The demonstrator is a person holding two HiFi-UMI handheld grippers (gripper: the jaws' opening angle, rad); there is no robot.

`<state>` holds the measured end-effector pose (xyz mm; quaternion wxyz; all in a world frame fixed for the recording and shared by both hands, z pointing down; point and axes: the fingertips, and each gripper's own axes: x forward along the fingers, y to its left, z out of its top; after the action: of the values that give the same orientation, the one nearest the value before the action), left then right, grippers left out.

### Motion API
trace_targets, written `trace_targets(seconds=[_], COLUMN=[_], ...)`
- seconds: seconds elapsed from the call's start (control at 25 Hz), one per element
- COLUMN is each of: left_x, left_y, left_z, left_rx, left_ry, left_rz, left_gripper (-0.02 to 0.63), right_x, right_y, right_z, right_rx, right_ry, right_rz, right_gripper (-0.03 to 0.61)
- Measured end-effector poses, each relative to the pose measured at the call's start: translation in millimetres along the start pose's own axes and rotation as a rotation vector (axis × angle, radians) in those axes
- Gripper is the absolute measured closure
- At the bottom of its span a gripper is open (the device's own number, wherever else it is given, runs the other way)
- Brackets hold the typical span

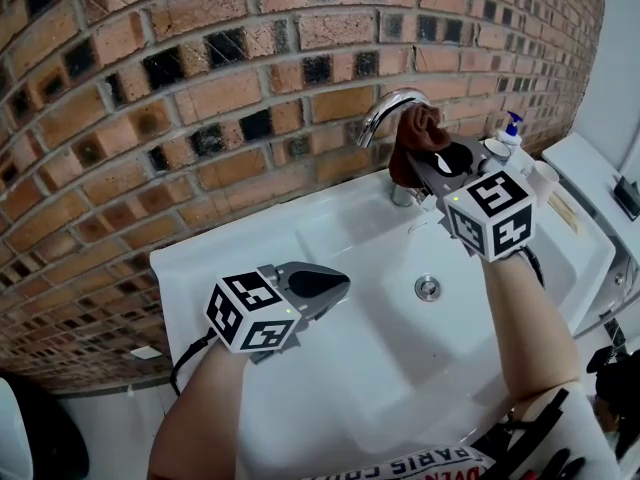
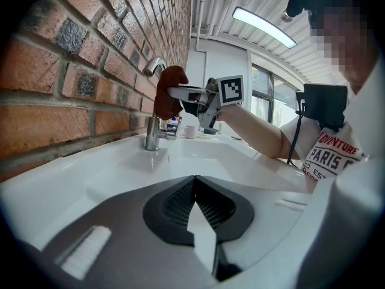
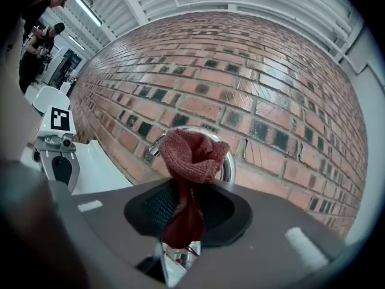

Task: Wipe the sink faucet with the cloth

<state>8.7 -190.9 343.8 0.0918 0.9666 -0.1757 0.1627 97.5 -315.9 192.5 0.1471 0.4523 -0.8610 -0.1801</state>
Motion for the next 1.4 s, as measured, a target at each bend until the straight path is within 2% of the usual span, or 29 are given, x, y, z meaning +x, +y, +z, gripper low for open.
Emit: trace_targets(seconds=[0.4,0.72,1.4], left_x=[-0.6,-0.3,-0.3], left_y=[-0.4,-0.6,-0.7], left_z=[-0.2,0.1,0.1], left_rx=[-0.002,-0.001,-0.002], left_ry=[0.001,0.0,0.0], left_rz=[-0.002,-0.002,-0.001], left_gripper=[0.609,0.609,0.609], right_x=[22.8,26.7,24.2], right_y=[6.3,2.8,-14.2], right_z=[-49.6,-51.1,-46.3], right_rx=[-0.06,-0.084,-0.003], right_ry=[0.155,0.189,0.176], right_rz=[0.019,0.007,-0.013], right_gripper=[0.483,0.482,0.482])
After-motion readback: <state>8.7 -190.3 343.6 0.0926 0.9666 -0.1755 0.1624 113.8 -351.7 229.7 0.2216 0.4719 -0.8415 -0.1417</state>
